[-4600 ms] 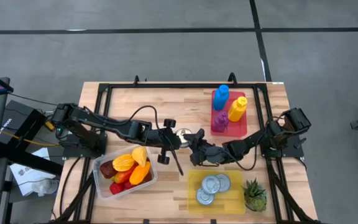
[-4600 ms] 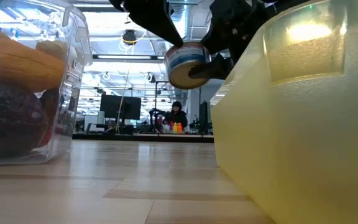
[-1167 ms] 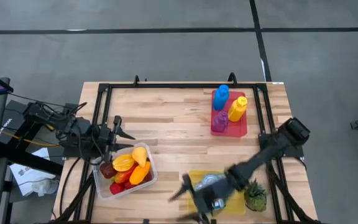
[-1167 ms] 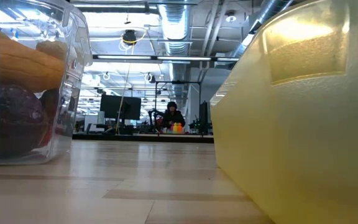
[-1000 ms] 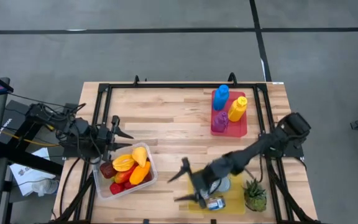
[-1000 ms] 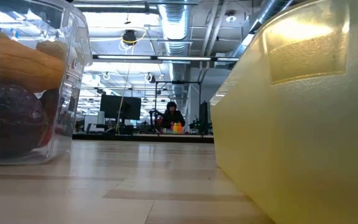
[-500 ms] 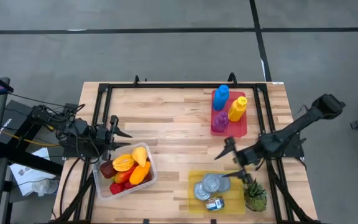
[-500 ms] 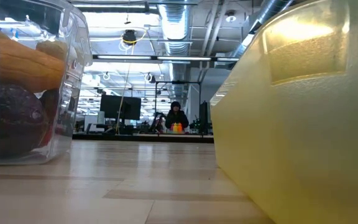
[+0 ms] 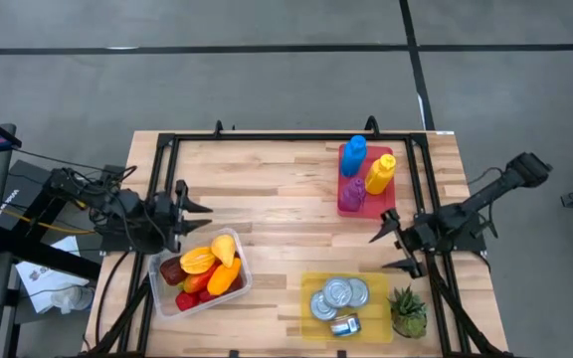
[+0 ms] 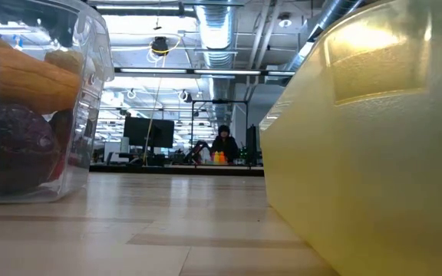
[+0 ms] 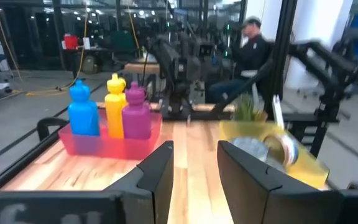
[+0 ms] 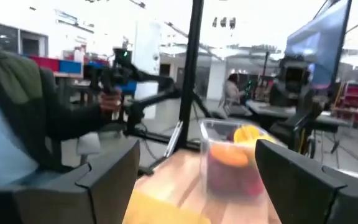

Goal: Pick & Place Food Item
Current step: Return to Home Position

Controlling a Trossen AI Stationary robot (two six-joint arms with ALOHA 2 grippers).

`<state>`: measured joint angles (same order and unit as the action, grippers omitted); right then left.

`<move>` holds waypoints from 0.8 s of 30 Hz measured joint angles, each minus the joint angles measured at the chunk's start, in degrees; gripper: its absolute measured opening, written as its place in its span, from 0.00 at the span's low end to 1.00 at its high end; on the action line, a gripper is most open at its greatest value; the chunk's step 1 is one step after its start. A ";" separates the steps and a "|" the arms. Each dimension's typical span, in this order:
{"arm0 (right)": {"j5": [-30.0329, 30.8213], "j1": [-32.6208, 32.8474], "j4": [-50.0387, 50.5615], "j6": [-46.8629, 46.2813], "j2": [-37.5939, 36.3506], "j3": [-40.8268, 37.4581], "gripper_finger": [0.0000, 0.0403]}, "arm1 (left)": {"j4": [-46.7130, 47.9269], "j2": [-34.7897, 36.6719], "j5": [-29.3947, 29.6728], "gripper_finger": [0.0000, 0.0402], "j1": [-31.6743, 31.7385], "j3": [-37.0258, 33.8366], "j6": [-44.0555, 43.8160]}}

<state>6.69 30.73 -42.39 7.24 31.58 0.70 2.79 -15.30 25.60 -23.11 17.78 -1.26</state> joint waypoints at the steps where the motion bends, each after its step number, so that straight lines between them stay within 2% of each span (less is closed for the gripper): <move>1: -0.01 0.18 0.52 0.17 -0.01 0.00 0.77 | -1.04 -0.16 -0.10 0.29 0.00 0.02 -0.27; 7: -1.10 2.00 0.38 0.17 -0.96 -0.05 0.77 | -4.12 -1.30 -0.43 0.29 0.00 0.02 -1.12; 9: -1.10 3.03 1.34 0.01 -0.91 -0.03 0.77 | -4.17 -1.46 -0.81 0.29 -0.02 0.02 -3.75; 17: -0.52 6.42 2.70 -0.88 -0.91 -0.05 0.77 | -2.24 -4.09 -10.13 0.29 0.56 -0.17 -2.90; 20: -0.11 6.26 2.73 -0.85 -0.93 -0.05 0.77 | -4.50 -2.74 -10.62 0.29 0.57 -2.75 -2.32; 24: 1.17 5.90 2.73 -0.85 -0.91 -0.05 0.77 | -11.23 2.45 -10.65 0.29 0.66 -8.69 -0.39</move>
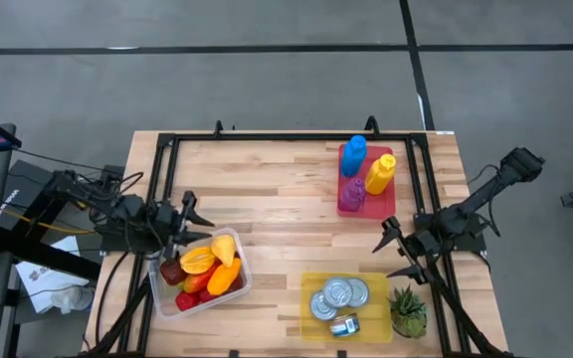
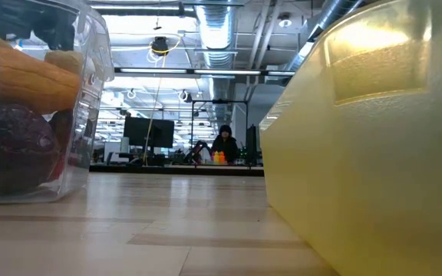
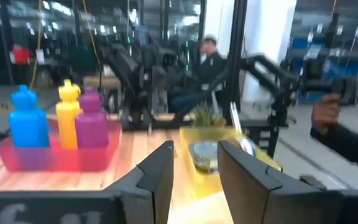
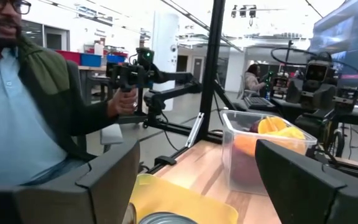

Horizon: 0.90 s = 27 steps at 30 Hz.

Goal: Pick & Place Food Item
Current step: Return to Home Position

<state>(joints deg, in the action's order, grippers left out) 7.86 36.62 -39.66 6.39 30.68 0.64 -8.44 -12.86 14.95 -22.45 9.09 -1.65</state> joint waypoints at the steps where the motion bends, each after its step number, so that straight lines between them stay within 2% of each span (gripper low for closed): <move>1: 0.08 0.01 0.00 0.02 0.00 0.00 0.77 | -0.78 1.80 -0.02 0.29 0.15 -1.27 0.35; 5: 0.14 0.01 0.08 0.02 0.00 0.00 0.77 | 1.60 8.90 -0.09 0.29 2.38 -3.66 -0.10; 8: 1.81 0.00 0.42 0.43 -0.01 0.00 0.77 | 3.97 12.77 -2.82 0.29 5.25 -4.31 -0.29; 14: 5.10 -1.53 0.28 1.94 0.02 0.02 0.77 | 4.06 11.57 -10.65 0.29 15.27 -4.49 -0.62; 19: 7.18 -4.83 0.44 2.30 0.09 0.02 0.77 | 1.36 9.85 -22.19 0.29 25.48 -4.49 -1.85; 22: 8.80 -7.97 -0.42 4.42 -0.01 0.07 0.77 | 1.14 8.25 -26.92 0.29 31.71 -4.49 -2.63; 24: 8.25 -11.05 0.15 5.23 0.08 0.04 0.77 | -0.03 6.91 -30.16 0.29 35.53 -4.49 -2.90; 27: 1.89 -16.39 1.49 6.25 0.11 0.04 0.77 | -2.06 4.45 -35.42 0.29 40.65 -4.49 -2.89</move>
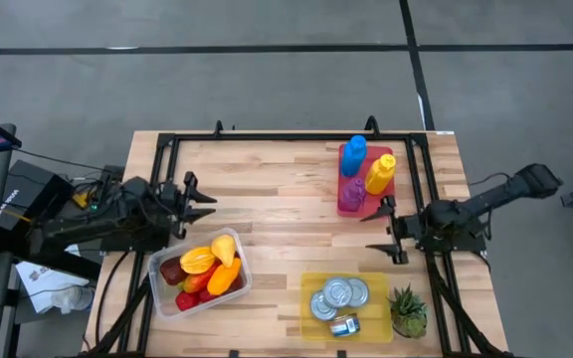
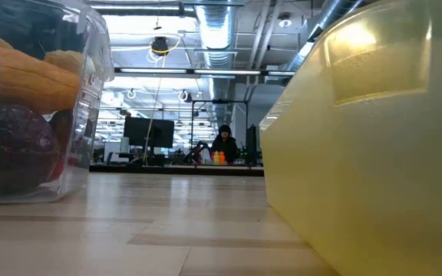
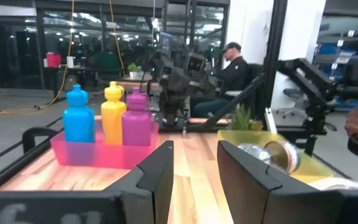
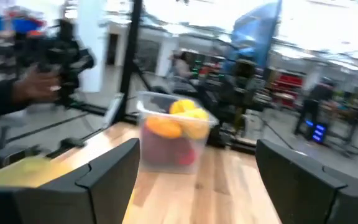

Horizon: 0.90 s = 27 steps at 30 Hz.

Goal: Pick & Place Food Item
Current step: Return to Home Position

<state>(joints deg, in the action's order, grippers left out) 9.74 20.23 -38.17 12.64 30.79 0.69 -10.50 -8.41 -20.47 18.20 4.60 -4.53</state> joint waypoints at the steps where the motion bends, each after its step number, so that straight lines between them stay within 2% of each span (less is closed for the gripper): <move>1: -3.00 -1.68 0.40 0.54 0.00 0.00 0.77 | -0.37 -0.96 -1.38 0.29 1.57 0.00 0.28; 2: -5.14 -3.36 0.99 0.63 0.00 0.00 0.77 | -0.42 -1.76 -2.56 0.29 3.00 0.00 0.64; 5: -5.82 -7.16 4.84 -0.05 -1.97 -0.20 0.77 | -0.81 -3.54 -5.07 0.29 6.62 0.00 0.81; 9: -12.02 -8.32 9.63 -0.60 -8.65 -0.22 0.77 | -2.99 -3.30 -10.88 0.29 8.74 0.00 1.24; 11: -13.60 -7.81 12.17 -0.23 -13.91 -0.22 0.77 | -2.75 -2.42 -11.41 0.29 9.10 0.00 1.52; 16: -9.53 -6.65 29.29 -0.86 -30.80 -0.27 0.77 | 0.91 0.55 -11.42 0.29 9.64 0.00 1.21; 18: -8.36 -6.32 32.79 -1.40 -30.56 -0.23 0.77 | 2.42 2.22 -11.37 0.29 9.68 0.00 1.06; 20: -4.99 -6.17 30.35 -1.60 -30.11 -0.24 0.77 | 2.89 3.44 -10.79 0.29 9.74 0.02 0.11; 23: 2.36 -6.83 34.14 -2.32 -29.27 -0.26 0.77 | 5.03 5.84 -5.56 0.29 9.81 0.00 0.14; 25: 2.24 -7.15 31.36 -0.97 -30.76 -0.28 0.77 | 6.22 6.52 -3.11 0.29 9.81 0.00 1.13; 27: 2.15 -7.15 32.75 -0.05 -30.49 -0.28 0.77 | 6.68 7.02 -2.34 0.29 9.81 -0.02 2.08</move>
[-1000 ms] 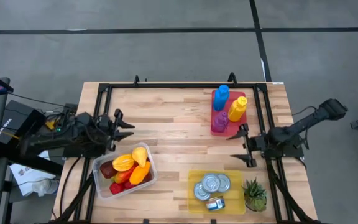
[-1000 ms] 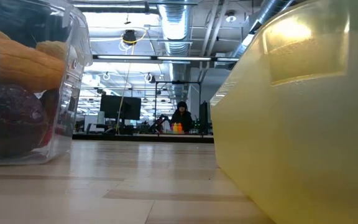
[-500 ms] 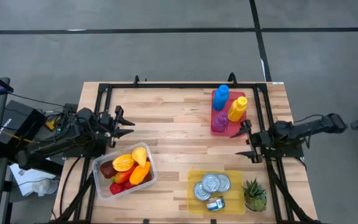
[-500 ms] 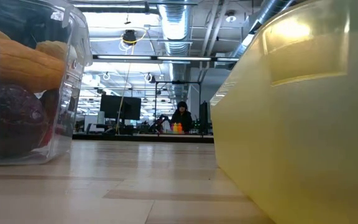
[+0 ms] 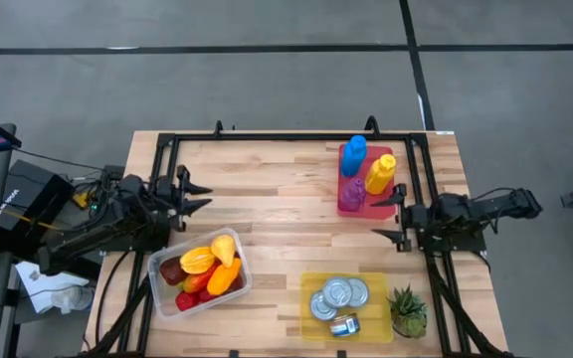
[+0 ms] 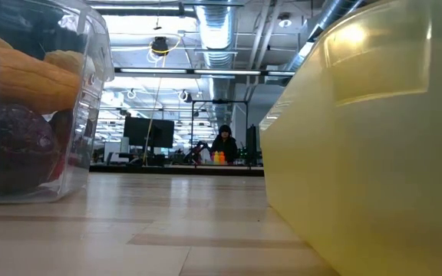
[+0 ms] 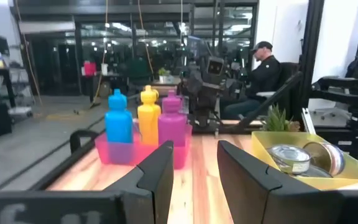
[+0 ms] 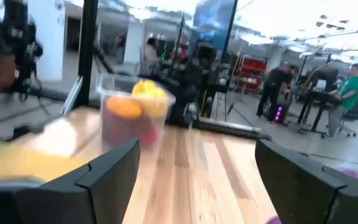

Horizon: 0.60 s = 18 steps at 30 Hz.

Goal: Pick & Place Food Item
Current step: Return to Home Position

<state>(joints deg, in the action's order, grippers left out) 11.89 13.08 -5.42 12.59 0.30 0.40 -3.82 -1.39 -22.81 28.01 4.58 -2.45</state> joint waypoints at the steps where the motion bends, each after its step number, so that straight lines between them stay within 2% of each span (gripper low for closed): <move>1: 0.08 0.02 -0.82 -0.12 -0.04 0.00 0.77 | -0.23 -0.08 0.03 0.29 0.00 0.02 0.51; 9: 0.11 -0.07 2.73 -5.78 0.65 -0.01 0.77 | -0.10 -0.22 0.35 0.29 0.00 0.02 1.47; 18: 0.18 -0.13 2.72 -6.16 1.11 -0.02 0.77 | -0.21 -1.86 0.31 0.29 0.00 0.02 0.52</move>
<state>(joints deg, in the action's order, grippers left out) 12.07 12.95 -2.70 6.42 1.41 0.38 -4.03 -3.25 -22.49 28.01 4.60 -1.93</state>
